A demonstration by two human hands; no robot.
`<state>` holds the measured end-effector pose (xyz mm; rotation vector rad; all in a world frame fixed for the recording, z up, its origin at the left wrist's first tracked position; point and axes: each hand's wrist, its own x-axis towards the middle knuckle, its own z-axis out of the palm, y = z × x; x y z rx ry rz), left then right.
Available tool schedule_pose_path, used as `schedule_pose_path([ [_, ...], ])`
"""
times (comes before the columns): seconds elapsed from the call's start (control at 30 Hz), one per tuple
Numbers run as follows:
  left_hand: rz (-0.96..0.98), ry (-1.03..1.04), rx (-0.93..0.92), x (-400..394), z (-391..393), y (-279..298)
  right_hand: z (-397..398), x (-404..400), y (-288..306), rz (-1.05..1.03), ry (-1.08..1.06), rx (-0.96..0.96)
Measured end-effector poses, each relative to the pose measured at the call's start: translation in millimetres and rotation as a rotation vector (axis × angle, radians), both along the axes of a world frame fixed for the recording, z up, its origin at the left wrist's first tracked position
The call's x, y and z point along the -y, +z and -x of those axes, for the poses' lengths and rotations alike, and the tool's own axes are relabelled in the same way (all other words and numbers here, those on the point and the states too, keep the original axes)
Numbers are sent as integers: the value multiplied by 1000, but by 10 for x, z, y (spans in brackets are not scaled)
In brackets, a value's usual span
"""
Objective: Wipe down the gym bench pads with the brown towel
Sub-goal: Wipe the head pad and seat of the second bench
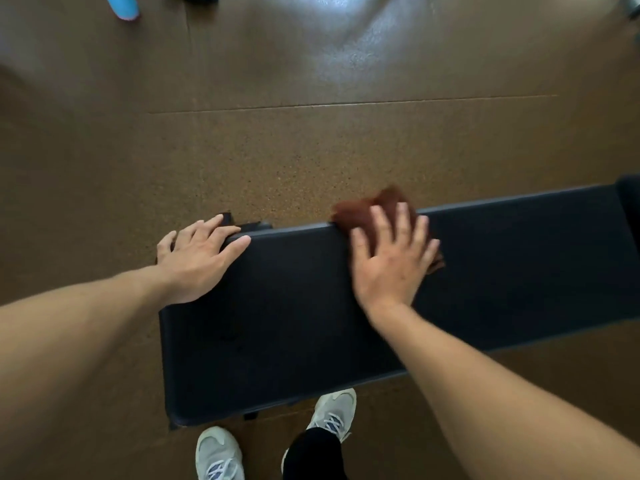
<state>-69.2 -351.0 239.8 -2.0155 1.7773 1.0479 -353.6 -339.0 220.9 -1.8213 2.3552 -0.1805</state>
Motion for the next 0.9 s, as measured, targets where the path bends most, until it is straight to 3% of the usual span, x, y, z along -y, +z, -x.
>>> schedule_pose_path([
  [0.17,11,81,-73,42,5,25,-746,-832,-14,2,869,80],
  [0.27,-12,78,-89,47,-10,25,-493,-820,-40,24,1080,56],
  [0.33,-34,117,-127,66,-14,52,-261,-564,-65,52,925,23],
  [0.5,-54,241,-324,81,-86,281,-148,108,40,-59,-51,62],
  [0.57,26,366,-423,-7,-200,290,-483,153,59,-56,-171,88],
  [0.67,191,577,-342,-353,-558,143,-1217,-340,2,56,127,72],
  [0.8,35,688,-225,-872,-1050,-43,-1847,-1581,-21,28,738,111],
  [0.9,-19,679,-201,-985,-1278,-121,-1789,-1759,-53,-13,1049,29],
])
